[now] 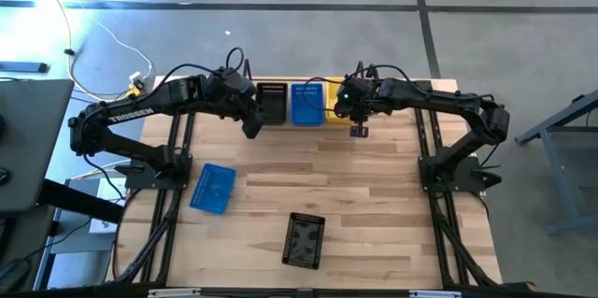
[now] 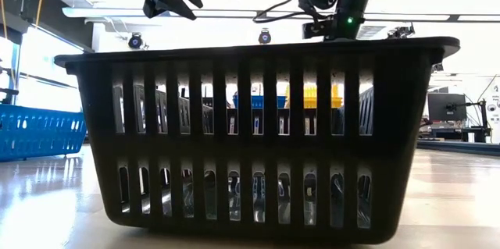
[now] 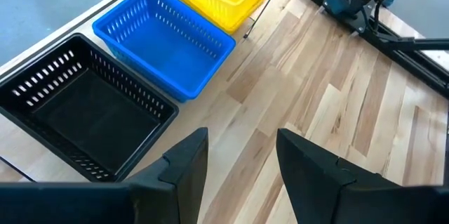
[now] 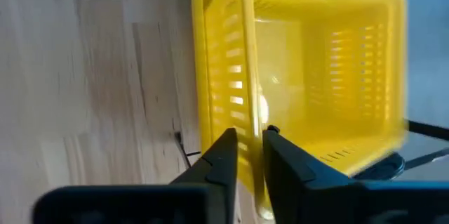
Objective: Stack baskets on shelf by color
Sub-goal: Stack the yellow bin on top of the yellow bin on the shelf, then stack the blue bin on top of the blue bin on the shelf
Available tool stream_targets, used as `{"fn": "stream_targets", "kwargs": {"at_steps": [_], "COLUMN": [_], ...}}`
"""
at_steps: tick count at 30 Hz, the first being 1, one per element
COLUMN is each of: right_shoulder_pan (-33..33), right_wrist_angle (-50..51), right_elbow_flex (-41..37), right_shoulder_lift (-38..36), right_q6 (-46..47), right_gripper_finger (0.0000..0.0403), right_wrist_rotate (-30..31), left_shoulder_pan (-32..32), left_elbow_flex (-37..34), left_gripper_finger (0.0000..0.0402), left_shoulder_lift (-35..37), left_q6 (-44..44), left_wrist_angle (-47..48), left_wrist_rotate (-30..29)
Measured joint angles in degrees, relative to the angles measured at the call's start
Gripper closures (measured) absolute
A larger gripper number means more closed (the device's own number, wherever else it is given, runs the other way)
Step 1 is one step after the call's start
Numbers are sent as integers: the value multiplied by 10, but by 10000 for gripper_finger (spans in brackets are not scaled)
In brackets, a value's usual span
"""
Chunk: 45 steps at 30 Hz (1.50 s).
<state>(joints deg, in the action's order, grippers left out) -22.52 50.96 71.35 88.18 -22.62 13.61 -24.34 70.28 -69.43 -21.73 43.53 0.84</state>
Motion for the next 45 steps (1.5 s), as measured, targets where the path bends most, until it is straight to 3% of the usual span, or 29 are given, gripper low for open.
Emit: {"fn": "stream_targets", "kwargs": {"at_steps": [8,19,38,45], "right_shoulder_pan": [5,36,75,100], "right_wrist_angle": [8,41,25,-10], "right_elbow_flex": [5,89,105,105], "right_shoulder_lift": [-5,-5,-5,-5], "right_q6": [54,124,235,286], "right_gripper_finger": [297,292,292,292], "right_wrist_rotate": [-2,-9,-21,-22], "left_shoulder_pan": [0,16,186,262], "left_elbow_flex": [0,-4,-164,-208], "left_gripper_finger": [241,241,241,241], "left_shoulder_lift": [0,1,114,120], "left_q6": [33,-4,-365,-465], "left_wrist_angle": [46,208,236,300], "left_wrist_rotate": [0,0,-20,-41]}}
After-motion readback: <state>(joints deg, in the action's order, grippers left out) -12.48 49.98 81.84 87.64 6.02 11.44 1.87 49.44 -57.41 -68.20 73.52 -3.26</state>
